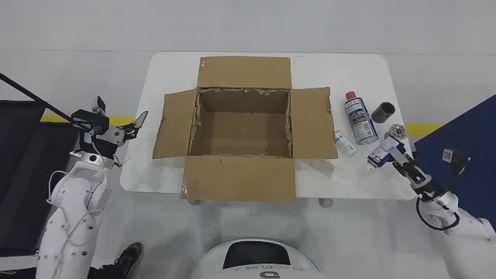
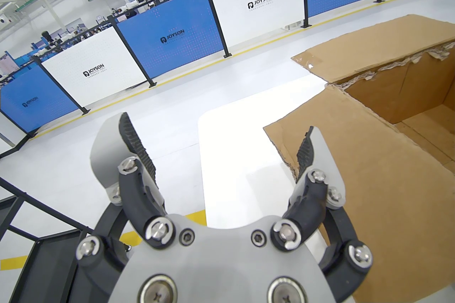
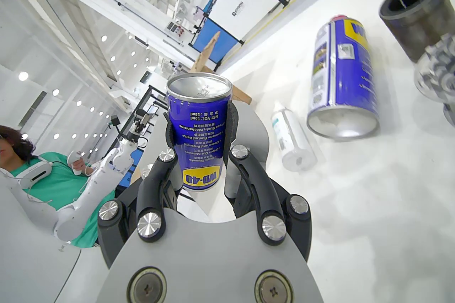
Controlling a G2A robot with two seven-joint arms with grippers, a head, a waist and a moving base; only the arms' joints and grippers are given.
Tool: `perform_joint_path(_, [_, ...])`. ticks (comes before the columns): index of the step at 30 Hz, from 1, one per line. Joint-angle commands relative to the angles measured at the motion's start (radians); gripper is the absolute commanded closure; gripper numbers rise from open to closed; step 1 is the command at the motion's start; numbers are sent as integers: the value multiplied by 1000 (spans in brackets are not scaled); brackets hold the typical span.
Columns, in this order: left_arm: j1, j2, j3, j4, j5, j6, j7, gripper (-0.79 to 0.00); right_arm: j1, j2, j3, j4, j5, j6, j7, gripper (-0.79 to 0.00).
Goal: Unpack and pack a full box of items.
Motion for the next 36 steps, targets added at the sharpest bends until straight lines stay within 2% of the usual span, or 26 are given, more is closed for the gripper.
perform_joint_path(1, [0, 0, 0, 0, 0, 0, 0, -785, 30, 6, -13, 59, 35, 39, 78, 0])
perform_joint_path(6, [0, 0, 0, 0, 0, 0, 0, -785, 108, 21, -21, 163, 60, 148, 209, 0])
perform_joint_path(19, [0, 0, 0, 0, 0, 0, 0, -785, 227, 31, -52, 255, -150, 311, 155, 0])
perform_joint_path(24, [0, 0, 0, 0, 0, 0, 0, -785, 229, 29, -71, 240, -172, 292, 151, 0])
perform_joint_path(29, [0, 0, 0, 0, 0, 0, 0, -785, 220, 30, -68, 240, -211, 342, 101, 0])
perform_joint_path(33, [0, 0, 0, 0, 0, 0, 0, -785, 203, 29, -69, 219, -213, 344, 90, 0])
perform_joint_path(34, [0, 0, 0, 0, 0, 0, 0, -785, 199, 29, -69, 214, -213, 345, 89, -71])
perform_joint_path(36, [0, 0, 0, 0, 0, 0, 0, -785, 190, 29, -69, 201, -219, 350, 84, -89])
